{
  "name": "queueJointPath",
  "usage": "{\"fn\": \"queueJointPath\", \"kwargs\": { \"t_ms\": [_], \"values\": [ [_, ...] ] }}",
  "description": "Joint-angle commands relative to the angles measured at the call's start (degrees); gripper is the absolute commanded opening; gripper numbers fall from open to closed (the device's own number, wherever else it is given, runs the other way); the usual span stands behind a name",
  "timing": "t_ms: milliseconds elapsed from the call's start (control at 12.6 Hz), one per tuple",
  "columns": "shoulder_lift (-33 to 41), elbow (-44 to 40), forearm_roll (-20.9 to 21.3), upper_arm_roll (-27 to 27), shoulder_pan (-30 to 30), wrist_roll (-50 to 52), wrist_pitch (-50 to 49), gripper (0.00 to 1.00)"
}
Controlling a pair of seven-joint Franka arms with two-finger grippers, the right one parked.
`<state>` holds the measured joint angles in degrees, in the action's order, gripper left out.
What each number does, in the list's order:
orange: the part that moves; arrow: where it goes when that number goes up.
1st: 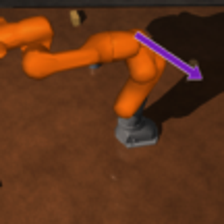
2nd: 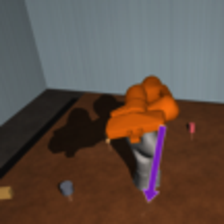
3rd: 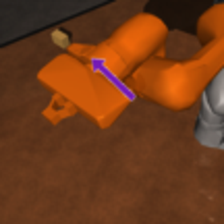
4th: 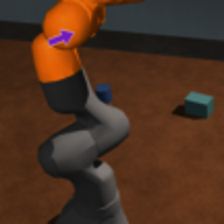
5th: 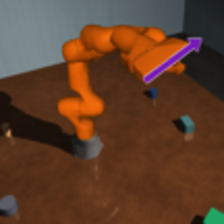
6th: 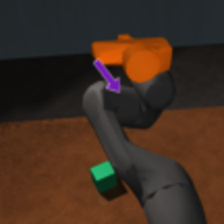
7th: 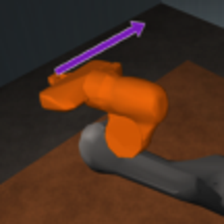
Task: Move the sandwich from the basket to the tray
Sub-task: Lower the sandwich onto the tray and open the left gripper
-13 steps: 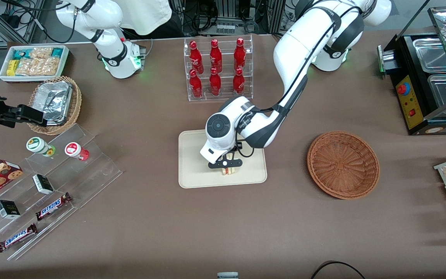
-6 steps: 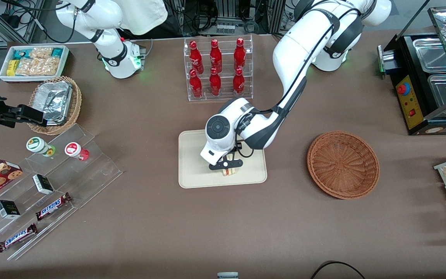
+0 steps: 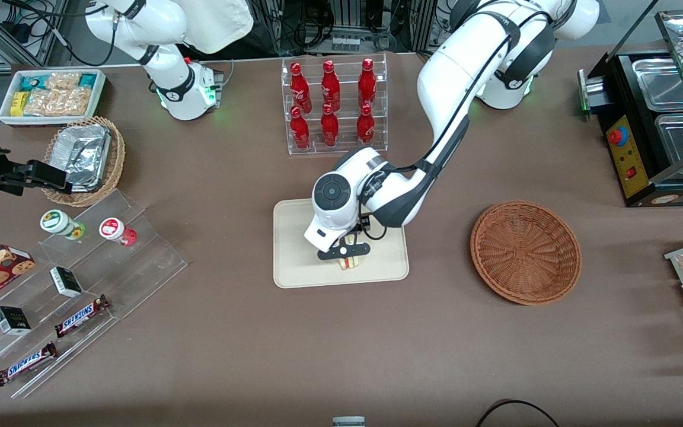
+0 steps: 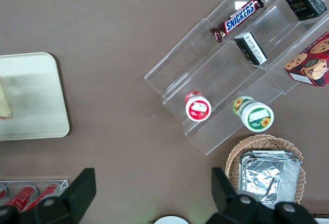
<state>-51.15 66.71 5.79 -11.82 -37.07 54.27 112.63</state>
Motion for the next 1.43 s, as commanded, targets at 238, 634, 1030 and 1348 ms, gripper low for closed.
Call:
{"fn": "queueJointPath", "kwargs": {
  "t_ms": [238, 634, 1030, 1348],
  "values": [
    [4.74, -3.06, 0.45, 0.30, 1.56, 0.66, -6.71, 1.00],
    [9.04, -3.69, 0.37, 0.30, 2.70, 0.57, -9.53, 1.00],
    [14.92, -2.99, -0.77, 0.39, 8.04, 0.22, -11.73, 1.00],
    [21.16, 5.25, -1.39, 0.39, 13.41, -8.37, -12.35, 1.00]
  ]
}}
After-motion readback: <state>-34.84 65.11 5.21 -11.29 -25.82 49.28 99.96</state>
